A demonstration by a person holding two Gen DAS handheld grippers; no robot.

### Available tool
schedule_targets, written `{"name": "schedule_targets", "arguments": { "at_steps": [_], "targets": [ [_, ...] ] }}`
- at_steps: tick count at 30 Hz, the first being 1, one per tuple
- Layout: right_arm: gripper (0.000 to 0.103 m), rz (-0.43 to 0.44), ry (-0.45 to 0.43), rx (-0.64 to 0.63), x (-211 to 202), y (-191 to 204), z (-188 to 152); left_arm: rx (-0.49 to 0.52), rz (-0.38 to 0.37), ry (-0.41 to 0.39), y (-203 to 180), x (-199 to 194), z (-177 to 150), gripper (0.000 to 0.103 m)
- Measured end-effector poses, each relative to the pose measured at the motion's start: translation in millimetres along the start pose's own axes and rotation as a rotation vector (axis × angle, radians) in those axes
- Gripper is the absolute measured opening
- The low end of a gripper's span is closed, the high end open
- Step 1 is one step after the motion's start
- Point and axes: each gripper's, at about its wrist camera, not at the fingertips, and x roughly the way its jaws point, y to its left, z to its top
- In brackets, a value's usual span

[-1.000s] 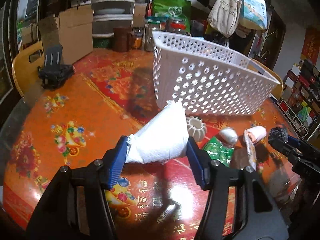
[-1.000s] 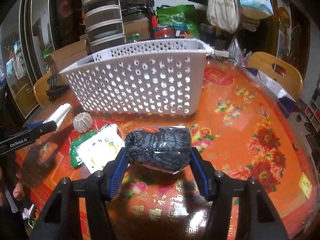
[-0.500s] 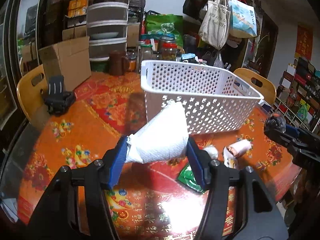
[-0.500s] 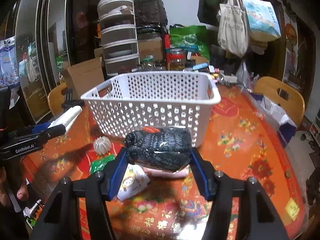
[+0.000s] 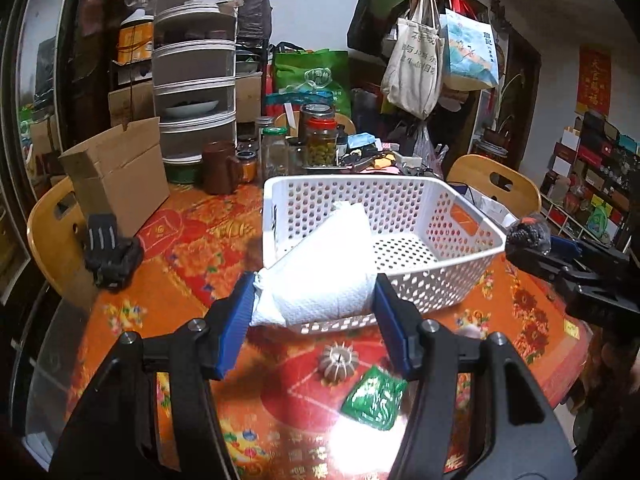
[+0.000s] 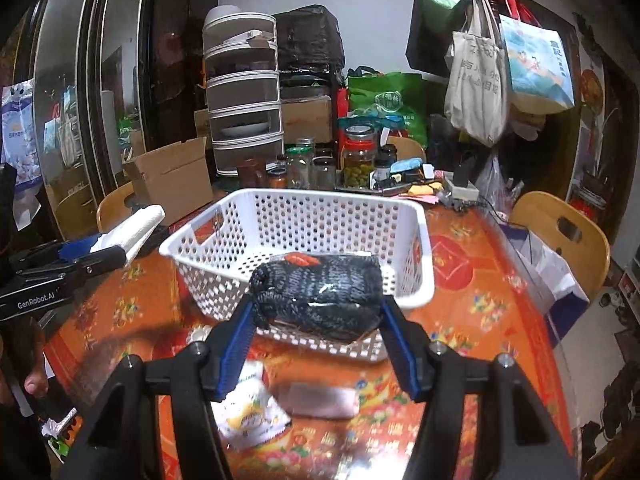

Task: Organize soft objects
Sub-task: 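Carry both items over the basket and open both grippers to drop them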

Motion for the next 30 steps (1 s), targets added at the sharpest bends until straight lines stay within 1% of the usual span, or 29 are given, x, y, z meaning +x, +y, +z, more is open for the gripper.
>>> {"name": "schedule_targets", "arguments": {
  "at_steps": [4,9,11,13,15,17,18,23,27,30],
  "targets": [
    [0.061,0.013,0.016,-0.002,13,-6,19,0.012,-0.008,0.010,-4,13,26,0.056],
    [0.061,0.029,0.060,0.020,42,-18,45,0.034,-0.010,0.033,-15,34,61,0.056],
    [0.061,0.012,0.073,0.024,56,-23,55,0.024,-0.018,0.049,-16,47,75,0.056],
    [0.061,-0.008,0.091,0.028,69,-29,61,0.029,0.003,0.064,-18,62,86,0.056],
    [0.061,-0.014,0.124,0.037,89,-38,66,0.036,0.009,0.104,-21,84,95,0.056],
    [0.061,-0.019,0.153,0.039,104,-44,67,0.049,0.019,0.154,-26,108,100,0.056],
    [0.061,-0.020,0.184,0.046,117,-47,68,0.054,0.017,0.178,-28,120,101,0.056],
    [0.061,-0.015,0.271,0.055,156,-51,67,0.072,0.043,0.289,-36,178,99,0.056],
    [0.061,-0.027,0.327,0.043,177,-51,65,0.088,0.077,0.342,-40,209,93,0.056],
    [0.062,-0.041,0.360,0.020,189,-50,62,0.093,0.080,0.361,-40,222,89,0.056]
  ]
}}
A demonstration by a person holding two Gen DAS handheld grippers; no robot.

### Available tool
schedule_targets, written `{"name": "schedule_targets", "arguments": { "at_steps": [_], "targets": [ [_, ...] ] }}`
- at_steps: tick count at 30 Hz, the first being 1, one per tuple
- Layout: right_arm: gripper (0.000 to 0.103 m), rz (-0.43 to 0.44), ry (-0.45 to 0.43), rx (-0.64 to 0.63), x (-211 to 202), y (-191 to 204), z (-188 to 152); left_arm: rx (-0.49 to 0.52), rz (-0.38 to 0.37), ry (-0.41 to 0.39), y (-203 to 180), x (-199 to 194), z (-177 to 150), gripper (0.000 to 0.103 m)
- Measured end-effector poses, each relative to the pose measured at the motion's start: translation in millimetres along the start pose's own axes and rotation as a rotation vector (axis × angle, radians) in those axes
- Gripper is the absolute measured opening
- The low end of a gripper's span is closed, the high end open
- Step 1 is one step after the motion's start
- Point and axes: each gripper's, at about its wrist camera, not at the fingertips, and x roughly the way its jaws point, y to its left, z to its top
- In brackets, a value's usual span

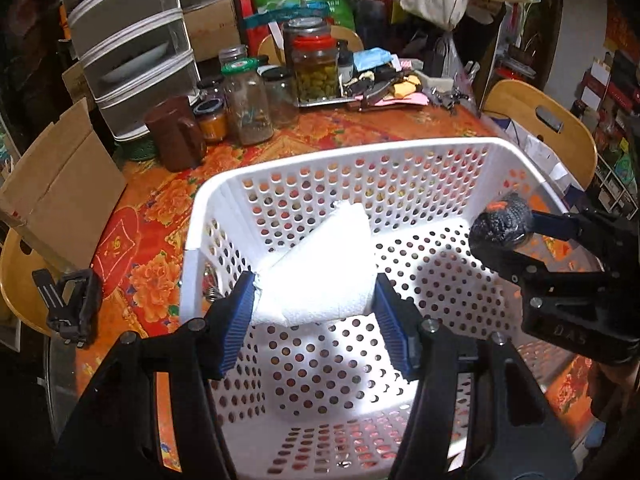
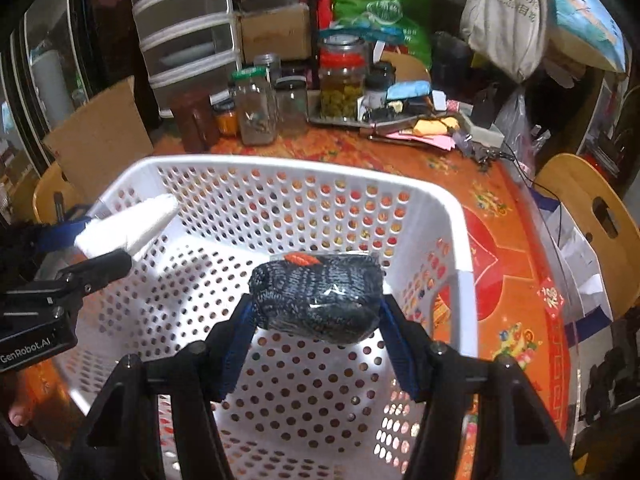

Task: Organize soft objects
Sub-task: 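Carry both items over the basket and open both grippers to drop them, then withdraw both grippers from the basket back toward the remaining items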

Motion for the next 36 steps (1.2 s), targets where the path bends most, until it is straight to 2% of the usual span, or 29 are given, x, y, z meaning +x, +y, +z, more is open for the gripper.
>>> {"name": "schedule_targets", "arguments": {
  "at_steps": [6,9,10,13,15,18,20,30,36],
  "targets": [
    [0.063,-0.010,-0.002,-0.008,6,0,1,0.005,0.013,-0.010,-1,6,-3,0.057],
    [0.064,-0.012,-0.013,-0.016,5,2,-1,-0.005,0.000,-0.026,2,3,-5,0.063],
    [0.065,-0.012,-0.015,-0.016,5,2,-1,-0.008,0.002,-0.030,2,3,-6,0.068],
    [0.078,-0.014,-0.040,-0.018,0,3,-2,-0.006,0.020,-0.046,2,-4,-9,0.083],
    [0.090,-0.013,-0.059,-0.014,-7,3,-1,0.001,0.015,-0.063,1,-11,-11,0.086],
    [0.096,-0.002,-0.086,-0.009,-20,2,0,-0.001,-0.007,-0.088,2,-25,-14,0.092],
    [0.101,-0.011,-0.103,-0.004,-29,1,-1,0.000,-0.016,-0.116,3,-38,-17,0.102],
    [0.103,-0.021,-0.200,0.005,-89,4,-26,-0.030,-0.021,-0.218,18,-112,-49,0.103],
    [0.103,-0.023,-0.257,-0.007,-124,12,-42,-0.029,0.028,-0.264,26,-155,-79,0.103]
  ]
}}
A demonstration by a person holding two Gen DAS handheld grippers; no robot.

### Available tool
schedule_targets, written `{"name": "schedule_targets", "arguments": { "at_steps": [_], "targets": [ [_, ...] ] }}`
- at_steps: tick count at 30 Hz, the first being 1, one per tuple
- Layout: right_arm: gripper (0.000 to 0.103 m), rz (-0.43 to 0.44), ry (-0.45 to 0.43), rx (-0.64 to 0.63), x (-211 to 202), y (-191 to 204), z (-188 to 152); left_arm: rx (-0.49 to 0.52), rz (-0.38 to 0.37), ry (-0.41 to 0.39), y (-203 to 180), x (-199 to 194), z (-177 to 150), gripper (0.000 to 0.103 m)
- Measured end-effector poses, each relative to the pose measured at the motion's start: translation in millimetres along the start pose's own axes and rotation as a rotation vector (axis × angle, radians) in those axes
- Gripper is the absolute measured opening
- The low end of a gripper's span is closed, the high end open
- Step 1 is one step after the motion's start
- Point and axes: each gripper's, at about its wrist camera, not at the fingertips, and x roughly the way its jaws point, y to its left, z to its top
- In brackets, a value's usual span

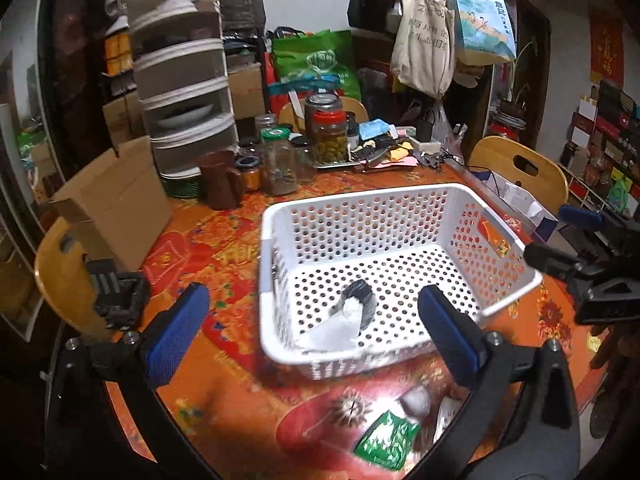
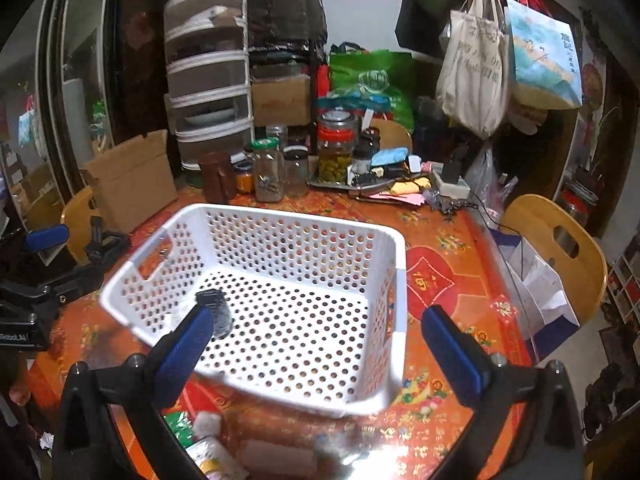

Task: Organize soft objects
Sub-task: 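Withdraw both grippers from the basket back toward the remaining items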

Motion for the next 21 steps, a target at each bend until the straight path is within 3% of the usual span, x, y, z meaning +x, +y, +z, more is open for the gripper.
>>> {"name": "schedule_targets", "arguments": {
  "at_steps": [9,13,21],
  "targets": [
    [0.103,0.024,-0.067,0.005,-58,9,-29,-0.008,-0.002,-0.046,1,-65,-36,0.103],
    [0.103,0.071,-0.070,-0.008,-77,15,-56,-0.032,-0.024,-0.044,5,-78,-61,0.103],
    [0.103,0.055,-0.075,0.007,-93,16,-101,-0.030,-0.009,-0.035,0,-84,-95,0.103]
  ]
}}
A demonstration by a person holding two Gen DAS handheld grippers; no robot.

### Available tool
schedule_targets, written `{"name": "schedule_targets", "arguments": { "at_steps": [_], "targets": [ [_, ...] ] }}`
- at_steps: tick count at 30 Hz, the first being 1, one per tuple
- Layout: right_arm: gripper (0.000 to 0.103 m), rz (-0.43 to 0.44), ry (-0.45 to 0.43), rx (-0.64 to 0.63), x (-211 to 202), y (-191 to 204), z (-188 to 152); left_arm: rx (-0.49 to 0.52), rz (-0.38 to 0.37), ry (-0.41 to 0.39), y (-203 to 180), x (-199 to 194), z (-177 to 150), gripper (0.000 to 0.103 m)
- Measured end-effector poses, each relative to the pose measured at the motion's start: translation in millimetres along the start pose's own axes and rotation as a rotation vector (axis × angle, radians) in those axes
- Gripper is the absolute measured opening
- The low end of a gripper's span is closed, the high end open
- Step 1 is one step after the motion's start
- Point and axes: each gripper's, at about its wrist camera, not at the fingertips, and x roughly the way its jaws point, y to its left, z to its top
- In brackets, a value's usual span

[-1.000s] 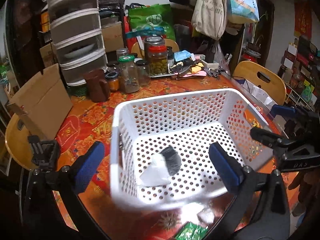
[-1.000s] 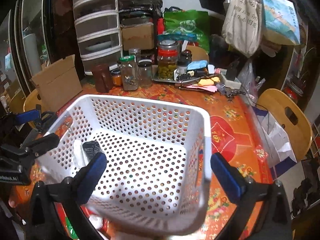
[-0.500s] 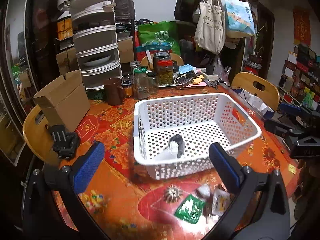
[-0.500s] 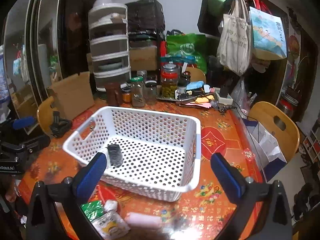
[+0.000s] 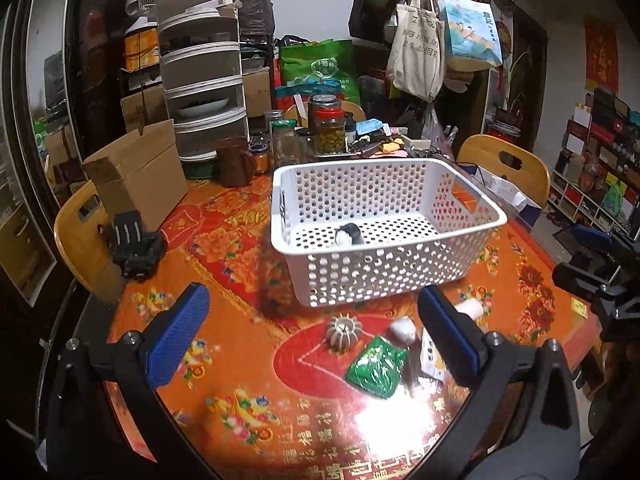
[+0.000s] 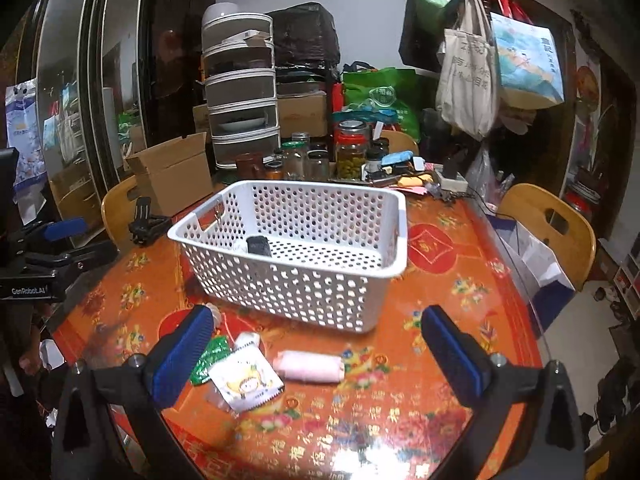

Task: Organize soft objects
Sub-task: 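Withdraw both grippers from the basket back toward the remaining items, then grasp the pink rolled towel with the right gripper while the left grasps the white ridged cup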

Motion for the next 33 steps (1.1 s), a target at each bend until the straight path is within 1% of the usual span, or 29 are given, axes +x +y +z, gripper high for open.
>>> {"name": "schedule_targets", "arguments": {
  "at_steps": [4,8,9,12,16,19,21,23,27,30,33],
  "targets": [
    [0.103,0.004,0.005,0.026,0,-2,-15,-0.010,-0.016,0.024,-1,5,-19,0.103],
    [0.103,0.025,0.044,0.046,8,0,-33,-0.028,-0.034,0.044,-1,18,-37,0.103],
    [0.103,0.044,0.046,0.048,12,0,-38,-0.030,-0.036,0.056,-1,23,-41,0.103],
    [0.103,0.060,0.058,0.064,22,-2,-45,-0.032,-0.022,0.080,0,40,-49,0.103],
    [0.103,0.052,0.085,0.085,43,-6,-55,-0.043,-0.017,0.122,0,72,-59,0.103],
    [0.099,0.041,0.123,0.103,62,-11,-66,-0.042,-0.004,0.145,-1,99,-61,0.103],
    [0.092,0.035,0.153,0.101,76,-11,-73,-0.052,-0.010,0.170,-1,115,-60,0.103],
    [0.087,0.035,0.178,0.092,86,-8,-76,-0.060,-0.029,0.190,-1,131,-60,0.103],
    [0.087,0.036,0.227,0.077,110,-5,-78,-0.058,-0.033,0.209,-3,149,-61,0.103],
    [0.087,0.044,0.241,0.070,119,-1,-77,-0.053,-0.034,0.211,-5,157,-61,0.103],
    [0.087,0.033,0.265,0.052,132,4,-75,-0.049,-0.038,0.219,-6,164,-61,0.103]
  ]
}}
